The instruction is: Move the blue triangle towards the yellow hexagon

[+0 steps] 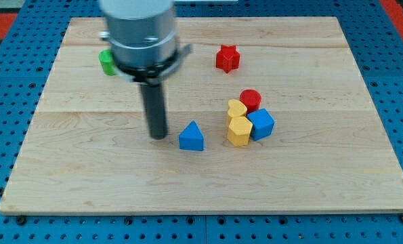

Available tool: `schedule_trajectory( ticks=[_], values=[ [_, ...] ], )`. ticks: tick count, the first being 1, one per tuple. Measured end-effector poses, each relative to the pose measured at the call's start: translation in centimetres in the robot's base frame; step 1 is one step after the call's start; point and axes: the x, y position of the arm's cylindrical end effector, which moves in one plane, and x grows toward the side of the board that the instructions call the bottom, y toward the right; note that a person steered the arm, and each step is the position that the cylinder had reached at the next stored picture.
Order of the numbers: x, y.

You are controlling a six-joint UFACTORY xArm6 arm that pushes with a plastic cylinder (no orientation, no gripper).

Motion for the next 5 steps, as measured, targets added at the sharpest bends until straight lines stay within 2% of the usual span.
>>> schedule_trajectory(
  ticks=[1, 2, 3, 4, 5],
  values=[
    [2.3, -1.1],
    [3.9, 1.7],
    [2.5, 7.2],
    [0.9, 10.0],
    [1.2, 6.5]
  ],
)
